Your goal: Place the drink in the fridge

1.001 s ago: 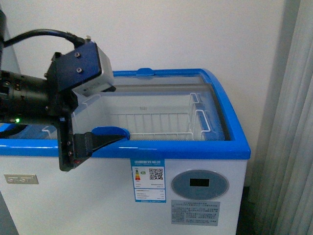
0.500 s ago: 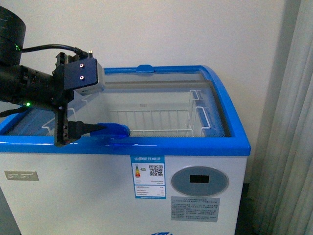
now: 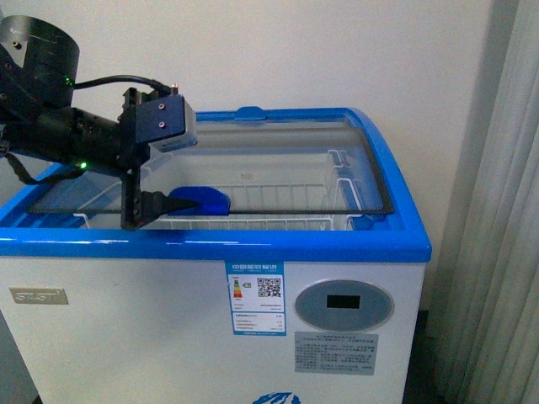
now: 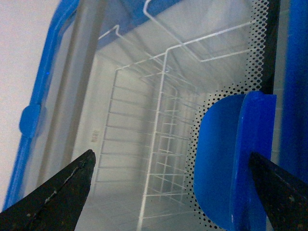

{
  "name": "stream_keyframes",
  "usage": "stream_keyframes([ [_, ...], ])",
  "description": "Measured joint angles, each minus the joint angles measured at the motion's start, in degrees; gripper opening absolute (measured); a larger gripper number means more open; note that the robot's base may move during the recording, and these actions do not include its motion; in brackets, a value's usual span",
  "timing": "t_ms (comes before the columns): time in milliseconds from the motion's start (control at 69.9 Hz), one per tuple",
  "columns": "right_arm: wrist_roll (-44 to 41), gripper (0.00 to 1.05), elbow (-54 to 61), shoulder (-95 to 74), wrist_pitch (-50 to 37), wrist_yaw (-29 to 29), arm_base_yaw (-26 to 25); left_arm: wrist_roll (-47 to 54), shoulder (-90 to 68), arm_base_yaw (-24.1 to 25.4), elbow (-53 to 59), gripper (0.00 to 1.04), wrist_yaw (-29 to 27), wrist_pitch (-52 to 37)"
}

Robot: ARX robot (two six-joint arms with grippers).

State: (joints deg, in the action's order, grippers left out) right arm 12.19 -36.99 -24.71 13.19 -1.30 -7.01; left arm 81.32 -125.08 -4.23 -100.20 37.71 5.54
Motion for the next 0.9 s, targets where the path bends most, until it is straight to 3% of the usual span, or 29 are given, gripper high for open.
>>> stream_keyframes([
  [386, 0.0, 0.4, 0.0, 0.0, 0.0, 0.0, 0.0, -3.32, -18.21, -0.39, -30.56, 0.97, -12.63, -3.76],
  [558, 0.0, 0.4, 0.0, 0.0, 0.0, 0.0, 0.02, -10.32, -25.94, -1.62, -41.38, 0.97, -20.72, -11.06],
  [701, 0.02, 0.4, 0.0, 0.0, 0.0, 0.13, 0.02, -18.08, -22.69, -1.42, -35.8, 0.97, -27.45, -17.73],
  [786, 0.0, 0.4, 0.0, 0.0, 0.0, 0.02, 0.02, -30.51, -12.35, -0.26, -21.33, 0.97, -31.85, -21.79],
  [901, 0.0, 0.4, 0.0, 0.0, 0.0, -0.02, 0.02, -45.27, 1.14, 0.66, -3.43, 0.97, -32.44, -23.47],
])
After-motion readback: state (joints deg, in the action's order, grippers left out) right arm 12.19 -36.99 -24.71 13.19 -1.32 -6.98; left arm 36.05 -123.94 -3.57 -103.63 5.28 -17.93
